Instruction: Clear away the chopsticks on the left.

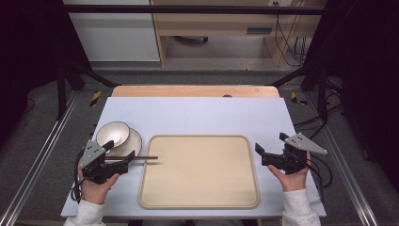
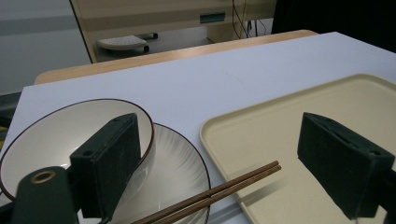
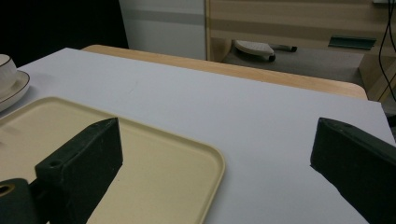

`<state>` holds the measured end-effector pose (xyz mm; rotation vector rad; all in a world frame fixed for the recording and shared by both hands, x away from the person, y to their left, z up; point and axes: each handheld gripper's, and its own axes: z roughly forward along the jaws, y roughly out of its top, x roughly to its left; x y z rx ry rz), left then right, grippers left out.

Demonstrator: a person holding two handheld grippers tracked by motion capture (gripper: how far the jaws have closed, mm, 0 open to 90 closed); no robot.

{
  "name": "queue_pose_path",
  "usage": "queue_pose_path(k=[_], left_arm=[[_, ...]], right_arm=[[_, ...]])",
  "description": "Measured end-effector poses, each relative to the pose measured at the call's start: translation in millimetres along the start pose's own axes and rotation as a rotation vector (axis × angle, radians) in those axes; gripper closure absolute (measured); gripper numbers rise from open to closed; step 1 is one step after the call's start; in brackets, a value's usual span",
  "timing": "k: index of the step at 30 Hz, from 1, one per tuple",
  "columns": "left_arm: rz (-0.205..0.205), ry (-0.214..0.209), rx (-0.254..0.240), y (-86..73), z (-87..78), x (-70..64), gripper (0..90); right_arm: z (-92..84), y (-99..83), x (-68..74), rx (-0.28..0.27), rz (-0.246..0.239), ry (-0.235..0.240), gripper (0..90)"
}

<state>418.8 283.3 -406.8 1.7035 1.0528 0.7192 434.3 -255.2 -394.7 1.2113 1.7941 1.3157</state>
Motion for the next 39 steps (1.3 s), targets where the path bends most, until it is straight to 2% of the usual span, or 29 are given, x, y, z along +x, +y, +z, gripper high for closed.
queue_pose_path(k=[10, 21, 30, 36, 39], left_arm=[[-0.003, -0.011, 0.012, -4.3, -9.0, 9.7, 13.1], [-0.001, -0.013, 0.043, -9.3, -20.0, 22.7, 13.1], [0.038, -0.011, 0.096, -14.8, -29.3, 29.3, 13.5], [0.055, -0.013, 0.115, -16.6, -29.4, 31.6, 14.0], [0.066, -0.001, 0.139, -18.9, -28.0, 33.6, 14.0]], right_arm=[[3.5, -1.7, 4.1, 0.031, -0.009, -0.005, 2.6], [1.1, 1.3, 9.0, 0.025, -0.018, 0.005, 2.6], [2.1, 2.1, 13.3, 0.034, -0.029, 0.019, 2.6], [1.7, 2.2, 13.3, 0.033, -0.027, 0.022, 2.6], [1.8, 2.2, 12.9, 0.037, -0.029, 0.021, 2.6]])
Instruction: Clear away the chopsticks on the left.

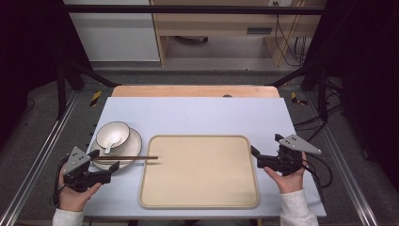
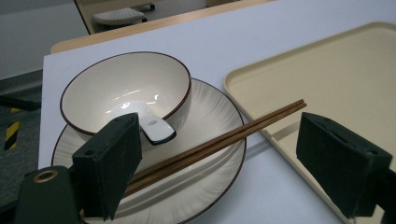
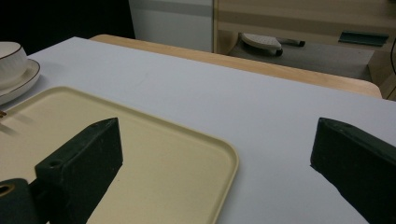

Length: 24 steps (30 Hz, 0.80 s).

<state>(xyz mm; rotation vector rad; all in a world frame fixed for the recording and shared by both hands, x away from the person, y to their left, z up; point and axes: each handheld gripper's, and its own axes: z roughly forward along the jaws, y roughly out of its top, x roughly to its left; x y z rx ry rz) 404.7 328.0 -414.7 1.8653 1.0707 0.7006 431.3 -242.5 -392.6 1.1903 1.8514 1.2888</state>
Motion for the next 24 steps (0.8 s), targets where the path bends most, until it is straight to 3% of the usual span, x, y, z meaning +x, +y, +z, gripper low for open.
queue_pose_path(k=[8, 13, 19, 24], left_arm=[[-0.017, 0.016, 0.049, -8.8, 7.9, 9.2, 13.7], [0.003, 0.034, 0.092, -14.9, 19.5, 13.5, 15.5], [0.02, 0.044, 0.135, -22.8, 33.8, 20.0, 21.8], [0.018, 0.051, 0.138, -25.7, 38.3, 22.4, 26.3]], right_arm=[[3.1, -1.1, 1.5, 0.011, -0.003, 0.0, 2.6], [4.4, -1.4, 2.1, 0.018, 0.0, 0.005, 2.6], [6.5, -1.9, 2.6, 0.024, 0.0, 0.008, 2.6], [7.9, -2.6, 3.2, 0.031, -0.005, 0.009, 2.6]])
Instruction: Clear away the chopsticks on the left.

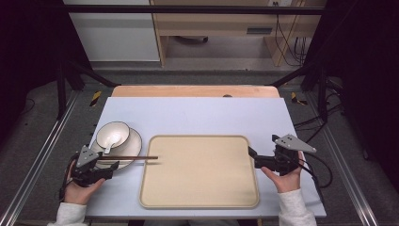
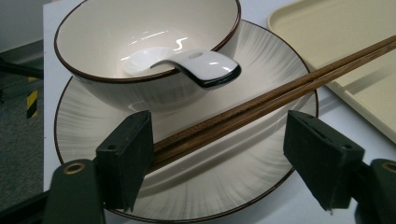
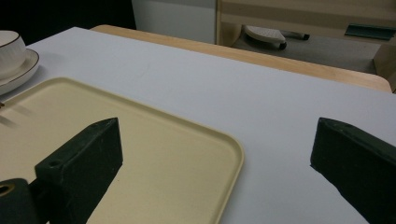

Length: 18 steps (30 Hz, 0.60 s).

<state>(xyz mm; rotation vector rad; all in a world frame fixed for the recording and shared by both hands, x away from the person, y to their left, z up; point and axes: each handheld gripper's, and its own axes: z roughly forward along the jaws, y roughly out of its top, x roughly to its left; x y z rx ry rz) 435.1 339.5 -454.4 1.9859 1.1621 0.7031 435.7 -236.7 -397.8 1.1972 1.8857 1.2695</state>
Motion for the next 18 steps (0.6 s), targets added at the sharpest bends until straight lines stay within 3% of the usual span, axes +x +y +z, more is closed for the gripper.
queue_pose_path(k=[11, 18], left_arm=[[0.005, 0.014, 0.015, -0.3, 2.6, 0.2, 31.1], [0.028, 0.016, 0.05, -0.3, 3.8, -1.2, 37.1]], right_arm=[[0.6, -0.3, 0.6, 0.004, -0.004, 0.002, 2.6], [0.9, -0.1, 0.6, 0.003, 0.002, 0.009, 2.5]])
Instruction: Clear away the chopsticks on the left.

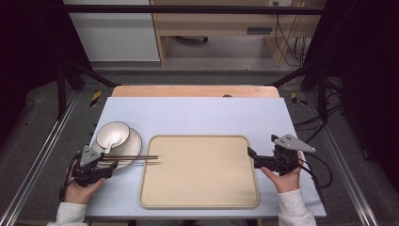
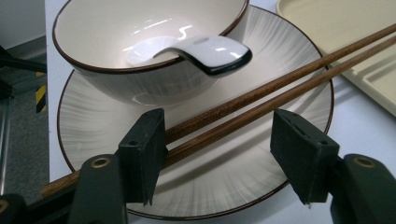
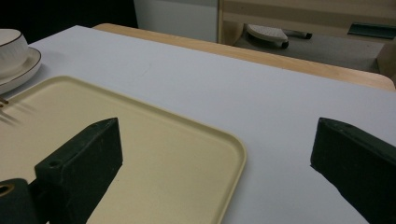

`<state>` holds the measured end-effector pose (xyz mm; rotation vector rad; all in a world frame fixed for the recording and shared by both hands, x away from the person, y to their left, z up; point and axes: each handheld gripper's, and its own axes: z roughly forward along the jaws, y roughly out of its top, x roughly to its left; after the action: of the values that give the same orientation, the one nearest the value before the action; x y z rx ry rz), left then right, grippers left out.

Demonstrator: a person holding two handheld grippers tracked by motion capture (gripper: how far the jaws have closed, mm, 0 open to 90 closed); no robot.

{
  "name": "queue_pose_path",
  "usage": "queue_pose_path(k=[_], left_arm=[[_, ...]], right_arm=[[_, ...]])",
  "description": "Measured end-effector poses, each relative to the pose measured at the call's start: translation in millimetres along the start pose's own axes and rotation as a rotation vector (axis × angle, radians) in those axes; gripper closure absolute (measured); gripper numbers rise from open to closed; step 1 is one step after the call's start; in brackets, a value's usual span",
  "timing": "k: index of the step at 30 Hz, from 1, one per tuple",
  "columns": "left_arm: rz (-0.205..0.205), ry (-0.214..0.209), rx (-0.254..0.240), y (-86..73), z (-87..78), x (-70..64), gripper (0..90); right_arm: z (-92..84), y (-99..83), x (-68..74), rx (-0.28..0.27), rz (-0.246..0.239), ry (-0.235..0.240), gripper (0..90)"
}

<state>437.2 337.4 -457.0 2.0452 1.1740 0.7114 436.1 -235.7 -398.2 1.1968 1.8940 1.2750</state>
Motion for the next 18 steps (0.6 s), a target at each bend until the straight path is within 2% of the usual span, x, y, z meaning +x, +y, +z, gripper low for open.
queue_pose_path(k=[3, 5, 9, 18], left_arm=[[0.022, 0.019, 0.016, 1.1, 1.9, -2.5, 38.2], [0.014, 0.024, 0.018, 1.5, 1.7, -1.9, 40.9], [0.005, 0.022, 0.021, 1.9, 0.7, -1.4, 43.6], [0.033, 0.017, 0.059, 5.8, -0.5, -5.6, 46.5]], right_arm=[[-0.1, 0.0, -0.1, 0.0, -0.001, 0.001, 2.5], [0.3, -0.3, 0.4, 0.0, -0.002, 0.0, 2.5], [-0.3, -0.2, 0.1, 0.001, -0.005, -0.003, 2.4], [0.4, -0.2, 0.0, 0.003, -0.004, -0.005, 2.4]])
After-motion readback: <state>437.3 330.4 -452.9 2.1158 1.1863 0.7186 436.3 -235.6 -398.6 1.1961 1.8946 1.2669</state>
